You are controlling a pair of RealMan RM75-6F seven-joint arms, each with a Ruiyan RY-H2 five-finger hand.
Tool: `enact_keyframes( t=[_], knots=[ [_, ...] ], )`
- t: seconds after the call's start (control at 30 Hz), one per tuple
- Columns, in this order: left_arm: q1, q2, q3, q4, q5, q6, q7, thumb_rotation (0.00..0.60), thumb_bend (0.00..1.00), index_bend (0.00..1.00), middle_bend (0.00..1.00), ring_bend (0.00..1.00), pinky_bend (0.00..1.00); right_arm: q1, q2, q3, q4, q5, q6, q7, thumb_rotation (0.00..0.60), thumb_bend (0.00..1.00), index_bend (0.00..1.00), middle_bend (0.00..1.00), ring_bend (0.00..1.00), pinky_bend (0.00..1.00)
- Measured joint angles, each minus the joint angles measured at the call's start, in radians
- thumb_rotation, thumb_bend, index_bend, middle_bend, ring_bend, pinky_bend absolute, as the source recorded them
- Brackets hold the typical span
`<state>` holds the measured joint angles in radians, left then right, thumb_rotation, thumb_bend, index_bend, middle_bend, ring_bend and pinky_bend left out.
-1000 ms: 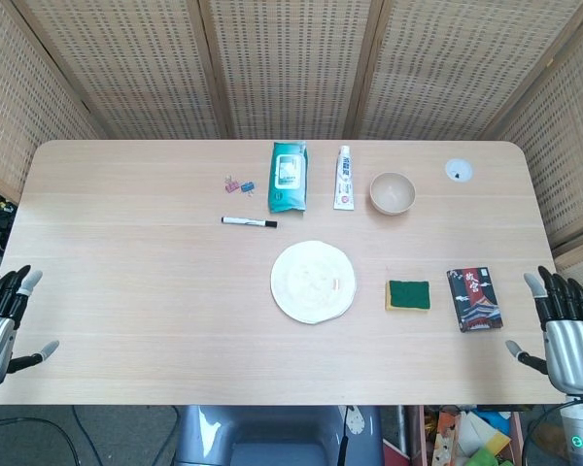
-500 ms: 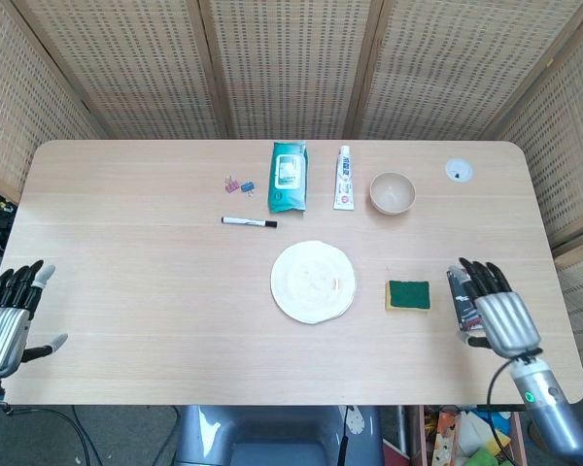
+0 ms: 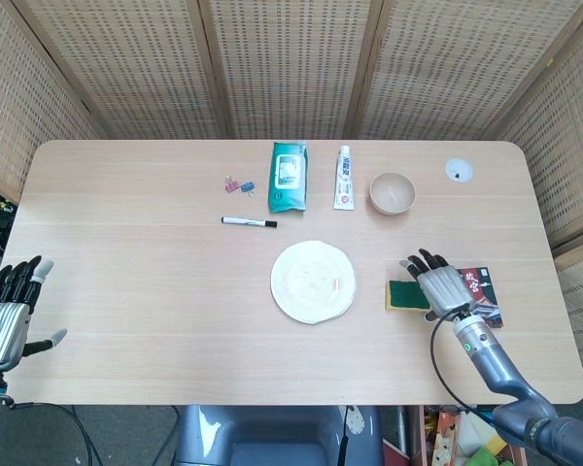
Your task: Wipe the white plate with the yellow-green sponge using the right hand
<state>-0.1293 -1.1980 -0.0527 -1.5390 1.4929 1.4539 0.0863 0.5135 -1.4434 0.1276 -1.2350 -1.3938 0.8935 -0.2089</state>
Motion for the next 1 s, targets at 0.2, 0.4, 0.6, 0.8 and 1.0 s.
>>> enact_keyframes(
  t=[0.2, 0.4, 0.6, 0.8, 1.0],
  knots=[
    [0.0, -0.002, 0.002, 0.001, 0.008, 0.008, 0.004, 0.6, 0.0, 0.0, 0.0, 0.0, 0.0, 0.028, -0.052, -0.006, 0.035, 0.004, -0.009, -0.033, 0.6, 0.0, 0.18, 0.19, 0.11, 0.24],
    [0.001, -0.003, 0.003, -0.004, 0.008, 0.011, 0.013, 0.6, 0.0, 0.0, 0.0, 0.0, 0.0, 0.054, -0.096, -0.015, 0.081, 0.015, -0.031, -0.054, 0.6, 0.0, 0.19, 0.22, 0.13, 0.26],
    [0.0, -0.002, 0.0, -0.004, 0.0, 0.008, 0.01, 0.6, 0.0, 0.0, 0.0, 0.0, 0.0, 0.073, -0.147, -0.027, 0.152, 0.026, -0.05, -0.049, 0.6, 0.0, 0.21, 0.26, 0.17, 0.33],
    [-0.002, -0.001, -0.002, -0.004, -0.006, 0.007, 0.007, 0.6, 0.0, 0.0, 0.0, 0.0, 0.0, 0.081, -0.18, -0.036, 0.204, 0.004, -0.023, -0.017, 0.6, 0.0, 0.3, 0.37, 0.28, 0.46],
    [-0.002, 0.001, -0.003, -0.006, -0.008, 0.007, 0.007, 0.6, 0.0, 0.0, 0.0, 0.0, 0.0, 0.091, -0.214, -0.051, 0.263, -0.032, 0.006, 0.014, 0.6, 0.1, 0.32, 0.44, 0.38, 0.59]
  ],
)
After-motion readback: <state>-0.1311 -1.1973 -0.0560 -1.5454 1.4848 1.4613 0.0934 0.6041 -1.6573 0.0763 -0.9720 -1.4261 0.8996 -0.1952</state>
